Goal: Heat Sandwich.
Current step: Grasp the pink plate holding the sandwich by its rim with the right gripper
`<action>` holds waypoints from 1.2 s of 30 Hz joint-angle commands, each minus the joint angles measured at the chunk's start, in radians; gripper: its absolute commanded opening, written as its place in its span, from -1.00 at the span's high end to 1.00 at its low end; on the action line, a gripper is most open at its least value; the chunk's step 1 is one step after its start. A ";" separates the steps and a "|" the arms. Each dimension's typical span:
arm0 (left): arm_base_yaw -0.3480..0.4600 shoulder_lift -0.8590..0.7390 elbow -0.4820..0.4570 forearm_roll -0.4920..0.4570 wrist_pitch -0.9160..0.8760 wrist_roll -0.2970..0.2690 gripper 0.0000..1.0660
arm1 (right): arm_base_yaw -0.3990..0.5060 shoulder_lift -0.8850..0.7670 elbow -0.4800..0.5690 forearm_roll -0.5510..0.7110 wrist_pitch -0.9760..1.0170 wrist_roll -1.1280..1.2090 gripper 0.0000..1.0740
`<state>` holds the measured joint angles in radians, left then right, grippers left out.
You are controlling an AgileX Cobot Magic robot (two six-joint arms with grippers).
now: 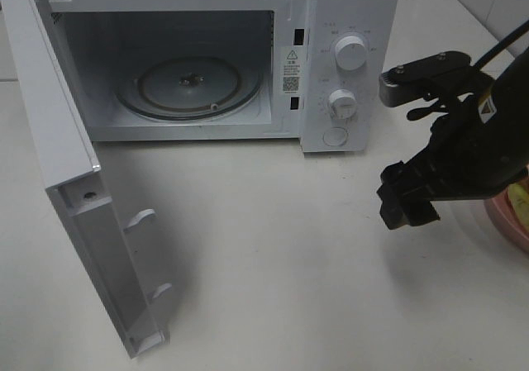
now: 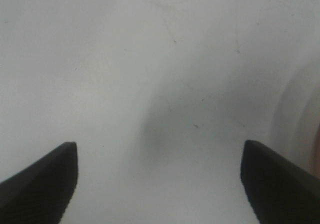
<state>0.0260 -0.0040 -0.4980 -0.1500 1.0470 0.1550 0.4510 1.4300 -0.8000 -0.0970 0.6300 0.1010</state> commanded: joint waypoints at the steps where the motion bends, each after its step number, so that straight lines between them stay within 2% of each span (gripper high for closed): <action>1: -0.007 -0.026 0.002 0.000 -0.008 -0.005 -0.83 | -0.050 -0.006 -0.011 -0.007 0.008 -0.028 -0.80; 15: -0.007 -0.026 0.002 0.000 -0.008 -0.005 -0.83 | -0.307 0.012 -0.011 -0.004 0.046 -0.056 -0.73; 27: -0.007 -0.026 0.002 0.000 -0.008 -0.005 -0.83 | -0.359 0.133 -0.025 -0.016 0.027 -0.049 -0.71; 36: -0.007 -0.026 0.002 0.000 -0.008 -0.005 -0.83 | -0.389 0.264 -0.105 -0.056 0.019 -0.022 -0.69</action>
<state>0.0260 -0.0040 -0.4980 -0.1500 1.0470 0.1550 0.0750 1.6780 -0.8930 -0.1400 0.6500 0.0680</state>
